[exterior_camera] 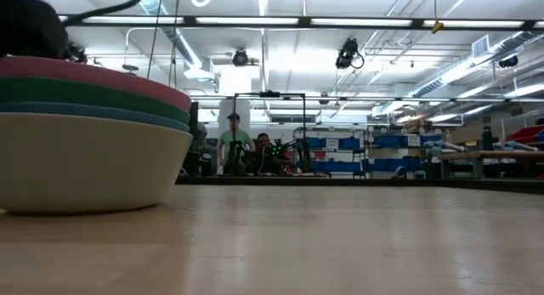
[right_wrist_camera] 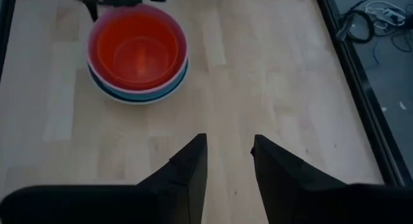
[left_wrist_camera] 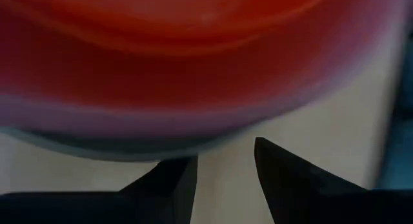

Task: Nest bowls inside each other
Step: Move the stacked bowls from the middle left to the center of the table

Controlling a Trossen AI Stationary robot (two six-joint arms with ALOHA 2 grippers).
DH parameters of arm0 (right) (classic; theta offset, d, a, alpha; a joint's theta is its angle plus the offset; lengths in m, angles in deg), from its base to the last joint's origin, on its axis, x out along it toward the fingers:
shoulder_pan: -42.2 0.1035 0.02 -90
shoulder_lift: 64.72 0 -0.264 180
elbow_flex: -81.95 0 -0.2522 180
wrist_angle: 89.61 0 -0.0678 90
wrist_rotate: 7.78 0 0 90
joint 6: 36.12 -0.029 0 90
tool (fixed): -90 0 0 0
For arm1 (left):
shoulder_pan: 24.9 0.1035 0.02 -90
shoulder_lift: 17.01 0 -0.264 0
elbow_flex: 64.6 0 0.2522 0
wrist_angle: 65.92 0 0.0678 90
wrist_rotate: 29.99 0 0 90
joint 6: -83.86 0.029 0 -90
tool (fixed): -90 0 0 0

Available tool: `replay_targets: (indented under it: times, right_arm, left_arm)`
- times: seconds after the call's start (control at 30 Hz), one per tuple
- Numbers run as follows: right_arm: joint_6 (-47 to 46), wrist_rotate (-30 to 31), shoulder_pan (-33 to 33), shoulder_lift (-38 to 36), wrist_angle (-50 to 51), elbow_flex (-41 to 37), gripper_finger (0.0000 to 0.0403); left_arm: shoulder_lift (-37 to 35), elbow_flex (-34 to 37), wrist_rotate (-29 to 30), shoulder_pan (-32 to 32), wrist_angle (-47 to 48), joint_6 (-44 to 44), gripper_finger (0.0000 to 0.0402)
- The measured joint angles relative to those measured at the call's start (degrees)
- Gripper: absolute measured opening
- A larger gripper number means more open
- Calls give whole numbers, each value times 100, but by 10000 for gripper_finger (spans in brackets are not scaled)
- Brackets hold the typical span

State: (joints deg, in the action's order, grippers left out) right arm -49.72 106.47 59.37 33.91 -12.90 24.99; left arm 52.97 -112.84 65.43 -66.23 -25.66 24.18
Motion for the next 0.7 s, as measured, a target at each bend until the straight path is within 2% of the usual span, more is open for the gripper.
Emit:
replay_targets:
  times: [0.23,0.53,0.63,0.7]
  right_arm:
    - [15,19,-15,0,-11,0,112]
    - [19,72,-38,1,-13,0,112]
    - [24,166,-38,2,26,0,112]
    - [0,169,-38,2,181,0,112]
  left_arm:
    - [318,0,1022,308,26,883,163]
    - [314,-238,1991,1409,-269,2217,163]
    - [314,-436,2068,1747,-672,2610,163]
    - [308,-625,1844,1850,-546,2716,163]
